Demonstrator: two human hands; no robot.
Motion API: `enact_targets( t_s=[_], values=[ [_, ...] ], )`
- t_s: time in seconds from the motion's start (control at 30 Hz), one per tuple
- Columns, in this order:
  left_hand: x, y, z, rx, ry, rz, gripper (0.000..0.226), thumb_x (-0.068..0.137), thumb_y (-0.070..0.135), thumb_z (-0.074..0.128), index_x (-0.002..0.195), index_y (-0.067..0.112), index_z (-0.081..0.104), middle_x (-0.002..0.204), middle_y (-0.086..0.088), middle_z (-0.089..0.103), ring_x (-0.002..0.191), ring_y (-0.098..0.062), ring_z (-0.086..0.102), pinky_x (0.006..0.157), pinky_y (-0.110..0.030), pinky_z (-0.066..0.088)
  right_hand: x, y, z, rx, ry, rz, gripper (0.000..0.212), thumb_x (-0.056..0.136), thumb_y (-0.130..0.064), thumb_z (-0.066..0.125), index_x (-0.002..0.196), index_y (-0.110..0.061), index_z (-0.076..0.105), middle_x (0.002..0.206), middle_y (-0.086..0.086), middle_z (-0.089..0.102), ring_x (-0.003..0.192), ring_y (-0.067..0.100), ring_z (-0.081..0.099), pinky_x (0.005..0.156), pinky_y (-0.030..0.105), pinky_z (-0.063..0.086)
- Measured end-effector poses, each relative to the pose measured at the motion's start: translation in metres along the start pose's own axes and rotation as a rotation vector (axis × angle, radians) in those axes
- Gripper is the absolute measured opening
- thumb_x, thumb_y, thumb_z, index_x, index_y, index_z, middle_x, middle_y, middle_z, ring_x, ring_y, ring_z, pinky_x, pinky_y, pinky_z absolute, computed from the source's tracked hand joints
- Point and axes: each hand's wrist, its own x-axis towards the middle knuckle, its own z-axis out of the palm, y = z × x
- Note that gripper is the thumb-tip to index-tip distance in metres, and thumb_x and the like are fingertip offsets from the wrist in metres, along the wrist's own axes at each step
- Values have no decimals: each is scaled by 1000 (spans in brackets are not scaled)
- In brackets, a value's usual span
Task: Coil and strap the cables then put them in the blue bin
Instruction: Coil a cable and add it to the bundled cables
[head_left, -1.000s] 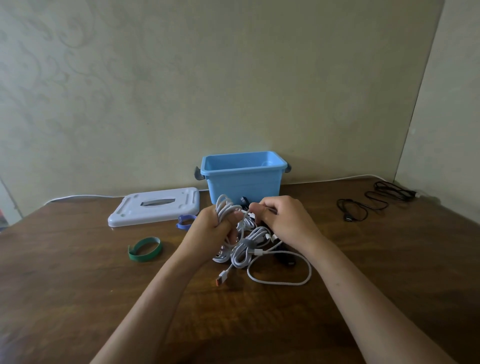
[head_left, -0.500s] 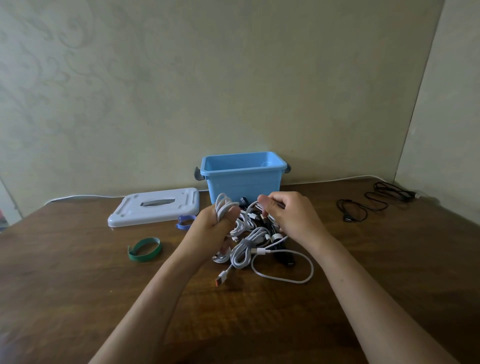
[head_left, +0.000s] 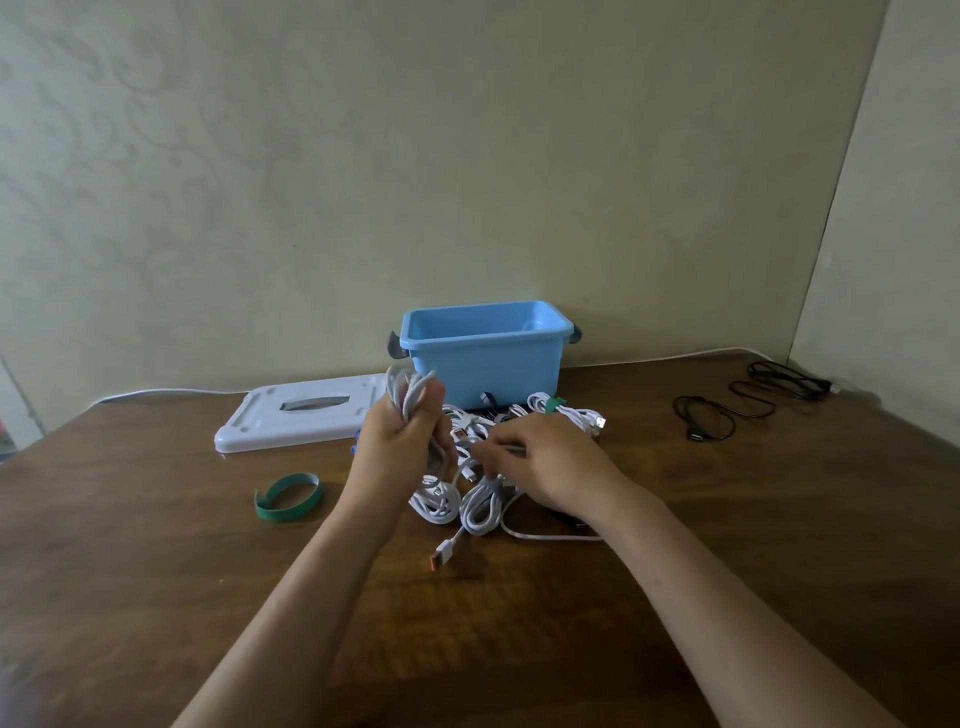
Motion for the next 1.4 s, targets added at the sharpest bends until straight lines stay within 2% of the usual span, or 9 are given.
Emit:
enact_targets(
  t_s=[0.27, 0.43, 0.53, 0.73, 0.93, 1.07, 1.23, 1.3, 1.4],
  values=[
    [-3, 4, 5, -22, -110, -107, 36, 100, 36, 54, 75, 10, 50, 49, 0, 43, 43, -15, 38, 44, -28, 35, -2, -2, 3, 11, 123, -14, 34, 97, -58, 55, 92, -30, 74, 79, -20, 63, 79, 0, 60, 66, 21, 40],
    [-2, 2, 3, 216, -126, -16, 31, 99, 32, 57, 84, 5, 59, 52, 3, 49, 40, -6, 43, 41, -23, 36, -1, 5, -7, 91, 67, 32, 40, 82, -67, 68, 75, -28, 68, 73, -15, 65, 75, 1, 61, 66, 29, 43],
    [-1, -3, 3, 303, -140, -2, 42, 97, 34, 60, 80, -4, 61, 50, 2, 48, 43, -8, 44, 43, -22, 37, -2, 9, -16, 5, 7, -7, 26, 86, -56, 71, 79, -32, 64, 79, -15, 61, 76, 1, 57, 67, 28, 42],
    [-4, -3, 8, 392, -291, -16, 43, 99, 39, 55, 81, 3, 70, 51, 9, 57, 44, -1, 47, 49, -18, 39, -2, 7, -11, -67, 209, -81, 5, 93, -33, 72, 93, -28, 71, 81, -18, 52, 77, -6, 51, 63, 13, 31],
    [-2, 1, 2, 167, -136, -118, 43, 99, 43, 54, 76, 7, 59, 52, 1, 48, 43, -8, 44, 45, -24, 39, -2, 5, -15, 162, 154, -30, 41, 90, -67, 54, 84, -29, 67, 78, -10, 67, 72, 5, 62, 64, 27, 46],
    [1, 4, -4, 6, -21, -143, 41, 98, 45, 55, 73, 13, 54, 48, 0, 43, 41, -11, 41, 44, -26, 38, -4, 3, -18, 281, 88, 14, 28, 102, -49, 50, 85, -33, 65, 72, -8, 64, 67, 14, 59, 66, 38, 47],
    [-3, 5, -2, -14, 7, -85, 47, 89, 54, 61, 60, 20, 48, 45, 2, 37, 40, -11, 36, 41, -26, 33, -6, -17, -6, 415, 102, -57, 25, 103, -43, 51, 93, -26, 68, 63, -25, 58, 62, -3, 53, 65, 20, 39],
    [-5, 3, 0, -14, -40, -90, 53, 81, 65, 58, 58, 19, 46, 47, 4, 36, 40, -10, 34, 41, -25, 31, -7, -23, 2, 409, 134, -101, 23, 102, -41, 55, 98, -25, 70, 72, -21, 65, 69, 0, 58, 66, 23, 45],
    [-10, 3, 8, 12, -118, -70, 43, 92, 56, 55, 67, 21, 54, 46, 10, 43, 41, -6, 39, 42, -21, 33, -7, -23, 11, 358, 160, -117, 20, 101, -36, 60, 113, -26, 72, 98, -10, 75, 91, 6, 69, 84, 34, 58]
  ],
)
